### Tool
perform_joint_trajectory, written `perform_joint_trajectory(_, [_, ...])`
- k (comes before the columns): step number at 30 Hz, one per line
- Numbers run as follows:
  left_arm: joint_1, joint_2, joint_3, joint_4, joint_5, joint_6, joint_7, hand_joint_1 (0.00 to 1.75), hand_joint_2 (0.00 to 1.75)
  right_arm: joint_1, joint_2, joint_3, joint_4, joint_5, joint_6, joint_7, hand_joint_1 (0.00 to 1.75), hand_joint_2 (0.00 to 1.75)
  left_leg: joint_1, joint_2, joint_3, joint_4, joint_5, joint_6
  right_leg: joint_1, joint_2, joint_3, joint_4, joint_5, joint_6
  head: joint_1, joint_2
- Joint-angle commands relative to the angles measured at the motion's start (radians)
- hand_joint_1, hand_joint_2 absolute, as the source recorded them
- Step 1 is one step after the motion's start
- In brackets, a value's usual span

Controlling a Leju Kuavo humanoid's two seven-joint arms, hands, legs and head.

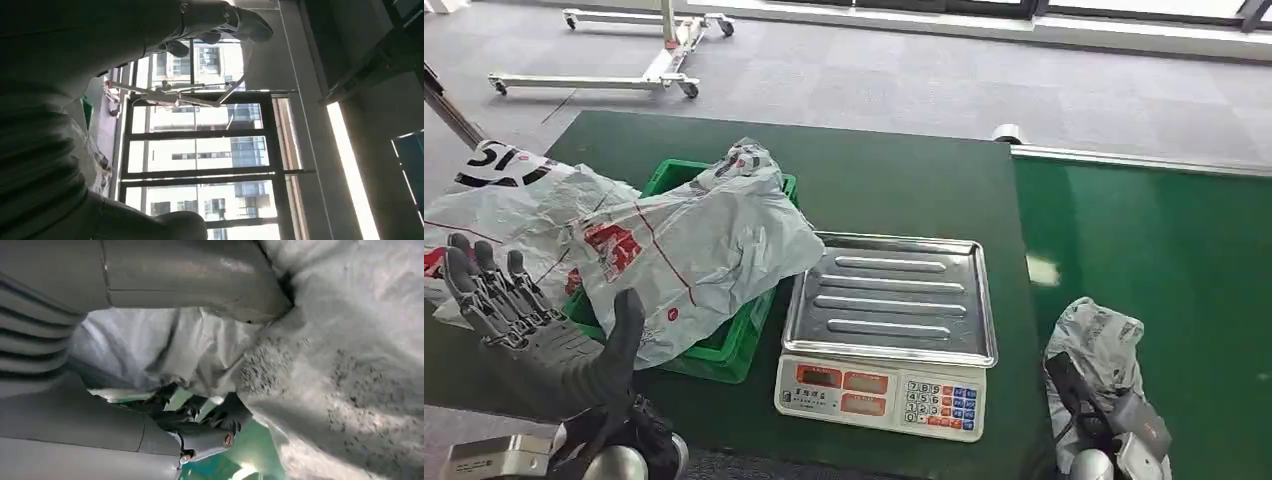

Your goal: Moved the parcel from conveyor to table for the left to box.

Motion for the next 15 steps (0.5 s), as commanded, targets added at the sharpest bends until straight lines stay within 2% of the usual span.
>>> perform_joint_trajectory(1, [-0.035, 0.031, -0.016, 0.045, 0.013, 0.005, 0.003, 0.0, 1.75, 0.026, 0.029, 0.078, 0.012, -0.008, 0.076, -0.046, 1.75, 1.75, 0.001, -0.005, 0.0, -0.003, 0.002, 0.0, 0.001, 0.006, 0.0, -0.003, 0.002, -0.002, 0.0, 0.0])
perform_joint_trajectory(7, [-0.049, 0.03, -0.008, 0.043, 0.017, 0.003, 0.003, 0.0, 1.75, 0.03, 0.026, 0.088, -0.003, -0.03, 0.062, -0.058, 1.75, 1.75, 0.002, 0.001, 0.002, -0.002, 0.001, 0.0, 0.002, 0.008, 0.001, -0.001, 0.001, -0.002, 0.0, 0.0])
perform_joint_trajectory(11, [-0.054, 0.029, -0.009, 0.041, 0.014, 0.009, 0.003, 0.0, 1.75, 0.023, 0.025, 0.088, -0.014, -0.044, 0.024, -0.063, 1.75, 1.75, 0.003, -0.001, 0.002, -0.002, 0.002, 0.0, 0.003, 0.009, 0.0, -0.002, 0.002, -0.002, 0.0, 0.0])
perform_joint_trajectory(13, [-0.049, 0.022, -0.007, 0.032, 0.008, 0.018, 0.003, 0.0, 1.75, 0.012, 0.042, 0.075, -0.079, -0.056, -0.109, -0.061, 1.75, 1.75, 0.003, 0.0, 0.002, -0.002, 0.001, 0.0, 0.002, 0.01, 0.0, -0.002, 0.002, -0.002, 0.0, 0.0])
perform_joint_trajectory(15, [-0.044, 0.018, -0.008, 0.018, 0.006, 0.025, 0.003, 0.0, 1.75, 0.019, 0.064, 0.066, -0.217, -0.047, -0.301, -0.068, 1.75, 1.75, 0.002, 0.001, 0.001, -0.002, 0.001, 0.0, 0.001, 0.011, -0.001, 0.0, 0.001, -0.002, 0.0, 0.0])
